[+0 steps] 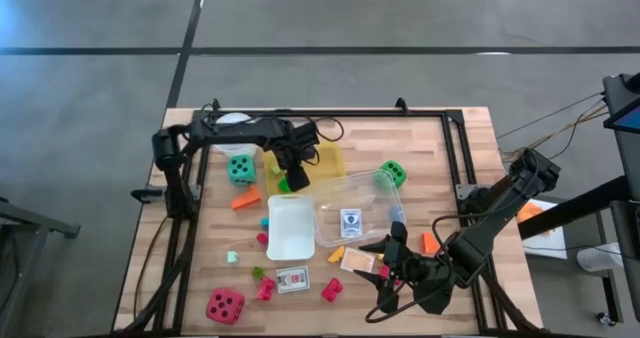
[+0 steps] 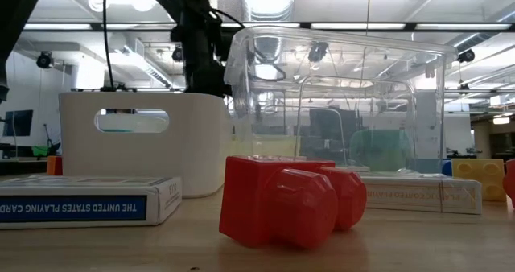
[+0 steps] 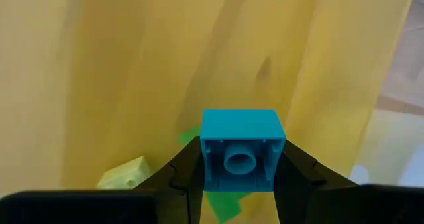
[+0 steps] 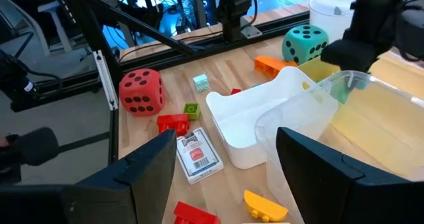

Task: Pick & Place Toys
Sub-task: Put the blue game piece into the yellow bin

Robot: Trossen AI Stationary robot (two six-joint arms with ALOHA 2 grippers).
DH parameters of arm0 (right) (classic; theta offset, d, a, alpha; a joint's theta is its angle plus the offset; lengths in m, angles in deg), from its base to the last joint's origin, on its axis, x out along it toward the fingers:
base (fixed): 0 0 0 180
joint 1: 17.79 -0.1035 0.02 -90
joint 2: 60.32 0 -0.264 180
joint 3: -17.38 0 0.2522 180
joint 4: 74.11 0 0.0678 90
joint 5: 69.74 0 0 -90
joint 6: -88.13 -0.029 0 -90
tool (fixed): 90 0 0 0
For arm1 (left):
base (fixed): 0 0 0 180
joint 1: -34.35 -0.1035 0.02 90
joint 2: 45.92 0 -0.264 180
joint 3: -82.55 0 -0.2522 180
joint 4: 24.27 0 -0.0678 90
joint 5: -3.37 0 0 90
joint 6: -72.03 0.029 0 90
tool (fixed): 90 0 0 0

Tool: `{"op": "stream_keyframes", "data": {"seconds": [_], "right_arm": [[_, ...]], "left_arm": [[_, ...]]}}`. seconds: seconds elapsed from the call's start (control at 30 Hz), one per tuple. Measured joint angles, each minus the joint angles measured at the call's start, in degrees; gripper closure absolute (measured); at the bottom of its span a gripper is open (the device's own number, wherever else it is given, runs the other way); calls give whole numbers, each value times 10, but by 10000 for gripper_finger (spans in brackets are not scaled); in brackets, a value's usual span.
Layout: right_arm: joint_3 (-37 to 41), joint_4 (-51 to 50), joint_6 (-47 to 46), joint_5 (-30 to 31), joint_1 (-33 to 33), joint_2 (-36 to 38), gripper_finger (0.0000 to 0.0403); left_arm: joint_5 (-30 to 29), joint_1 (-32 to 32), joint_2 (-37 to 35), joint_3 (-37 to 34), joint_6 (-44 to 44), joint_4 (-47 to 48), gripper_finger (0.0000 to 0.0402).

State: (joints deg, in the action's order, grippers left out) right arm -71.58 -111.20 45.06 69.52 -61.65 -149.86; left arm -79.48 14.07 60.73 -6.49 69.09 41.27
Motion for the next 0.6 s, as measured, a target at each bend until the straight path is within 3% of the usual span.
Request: {"op": "stream_keyframes", "data": {"seconds": [0.6], "right_arm": [[0,0,0,0,0,0,147]], "left_arm": [[21,1,-2,-63,-16,-57,285]]}}
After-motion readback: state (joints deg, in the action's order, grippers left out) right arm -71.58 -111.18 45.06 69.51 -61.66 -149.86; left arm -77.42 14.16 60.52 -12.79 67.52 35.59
